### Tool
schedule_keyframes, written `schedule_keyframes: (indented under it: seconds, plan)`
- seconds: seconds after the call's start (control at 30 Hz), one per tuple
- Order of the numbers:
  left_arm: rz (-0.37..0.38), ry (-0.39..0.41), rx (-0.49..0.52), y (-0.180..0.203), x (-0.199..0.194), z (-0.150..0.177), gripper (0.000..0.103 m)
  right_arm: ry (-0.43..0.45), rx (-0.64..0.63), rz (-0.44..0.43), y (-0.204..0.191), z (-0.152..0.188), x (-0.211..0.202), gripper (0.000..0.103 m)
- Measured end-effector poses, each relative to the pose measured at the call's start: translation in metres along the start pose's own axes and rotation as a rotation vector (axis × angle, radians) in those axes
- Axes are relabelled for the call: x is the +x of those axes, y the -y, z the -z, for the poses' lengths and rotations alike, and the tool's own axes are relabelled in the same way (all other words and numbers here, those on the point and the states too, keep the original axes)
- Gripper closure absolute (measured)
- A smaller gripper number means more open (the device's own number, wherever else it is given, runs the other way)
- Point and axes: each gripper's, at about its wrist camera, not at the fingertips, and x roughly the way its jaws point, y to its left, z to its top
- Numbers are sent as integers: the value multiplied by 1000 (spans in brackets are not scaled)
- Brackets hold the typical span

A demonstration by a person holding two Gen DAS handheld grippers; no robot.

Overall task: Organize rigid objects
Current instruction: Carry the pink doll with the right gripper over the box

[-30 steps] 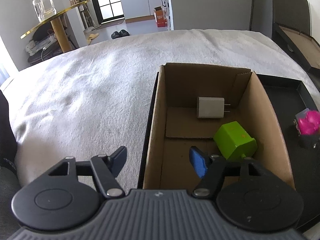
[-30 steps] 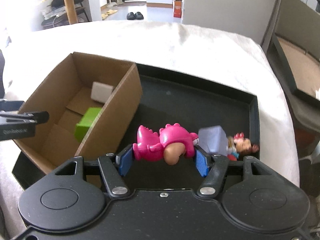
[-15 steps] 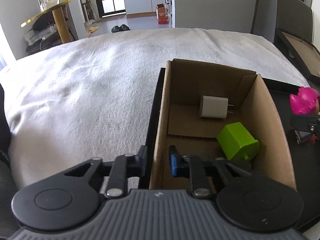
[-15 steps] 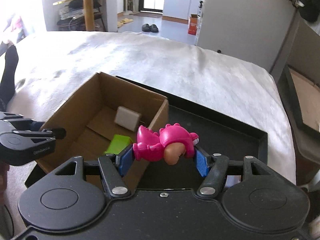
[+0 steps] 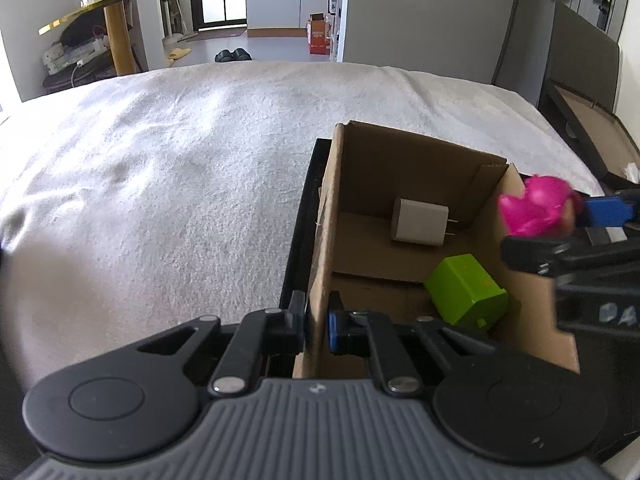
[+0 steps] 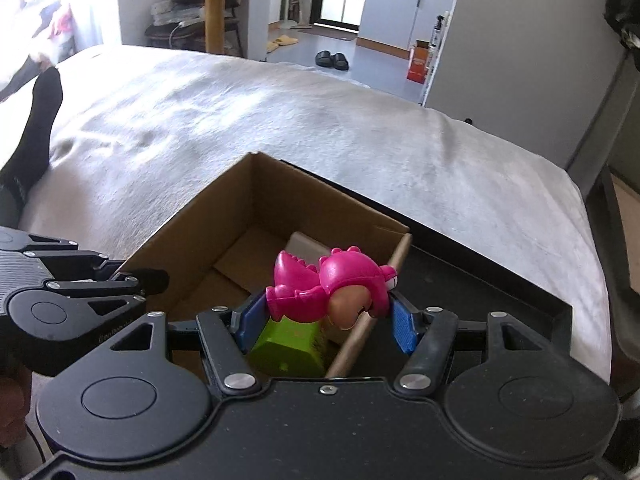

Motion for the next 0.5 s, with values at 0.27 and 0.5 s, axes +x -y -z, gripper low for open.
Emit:
schedule_keyframes:
  seconds: [0.27,0.5]
  plan:
    - [29,-9,-29,-5,0,-1,93,-7,-51,-15,-19,-6,8,41]
    - [44,-19,-58,-10,2,-2,92,-1,-71,-19,-22,-6,17,41]
